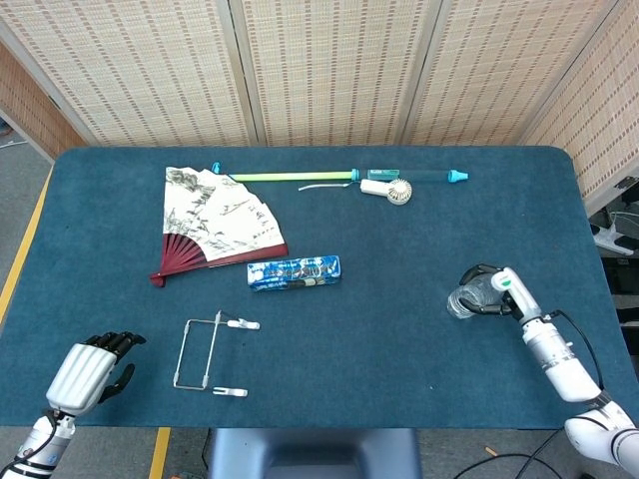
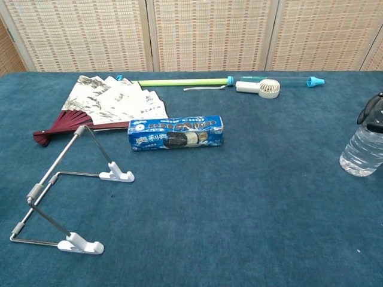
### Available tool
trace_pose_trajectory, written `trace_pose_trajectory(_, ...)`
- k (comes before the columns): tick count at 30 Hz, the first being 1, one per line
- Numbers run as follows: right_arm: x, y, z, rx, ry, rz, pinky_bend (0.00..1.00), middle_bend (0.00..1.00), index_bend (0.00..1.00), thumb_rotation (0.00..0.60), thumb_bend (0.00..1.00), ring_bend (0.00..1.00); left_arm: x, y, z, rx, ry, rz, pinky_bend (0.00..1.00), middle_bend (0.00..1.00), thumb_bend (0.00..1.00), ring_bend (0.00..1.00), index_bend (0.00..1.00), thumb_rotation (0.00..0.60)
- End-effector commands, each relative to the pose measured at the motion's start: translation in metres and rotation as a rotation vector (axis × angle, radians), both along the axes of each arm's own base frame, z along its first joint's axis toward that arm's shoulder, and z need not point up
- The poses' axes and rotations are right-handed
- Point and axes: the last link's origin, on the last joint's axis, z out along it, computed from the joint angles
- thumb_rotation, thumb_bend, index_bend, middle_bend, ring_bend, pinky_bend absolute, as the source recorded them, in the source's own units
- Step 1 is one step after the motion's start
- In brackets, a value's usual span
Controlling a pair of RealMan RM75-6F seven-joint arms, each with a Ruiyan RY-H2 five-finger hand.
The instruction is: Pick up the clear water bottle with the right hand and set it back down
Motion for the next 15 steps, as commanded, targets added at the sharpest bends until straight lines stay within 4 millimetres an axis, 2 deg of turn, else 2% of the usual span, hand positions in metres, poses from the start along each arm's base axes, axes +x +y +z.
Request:
trace_pose_trajectory(1,-0.002,0.0,0.002,0.013,0.012,0.006,0.17,0.15,0.12,0.6,0.22,0.01,0.0,0.0,0.0,0.001,0.0,0.0,0.51,0.36,0.44,0.38,0.32,0.6)
trace_pose_trajectory(3,-0.003,0.0,0.006,0.01,0.013,0.005,0.11,0.06,0.02,0.6,0.19,0.0,0.0,0.0,0.0,0.001,0.0,0.001,0.51,0.36,0.44,0.38,0.32,0.6)
trace_pose_trajectory(5,-0.004,-0.001,0.012,-0.002,0.018,0.009,0.1,0.01,0.0,0.6,0.17,0.0,0.0,0.0,0.0,0.001,-0.002,0.001,0.51,0.36,0.44,0.38,0.32,0.6)
trace_pose_trajectory(10,-0.005,0.001,0.035,-0.077,0.086,0.056,0.09,0.0,0.0,0.6,0.11,0.0,0.0,0.0,0.0,0.0,-0.001,0.0,0.51,0.36,0.44,0.38,0.32,0.6)
trace_pose_trajectory(15,0.004,0.019,0.064,-0.136,0.111,0.127,0.07,0.0,0.0,0.6,0.06,0.0,0.0,0.0,0.0,0.0,0.001,0.002,0.51,0.36,0.44,0.38,0.32,0.6)
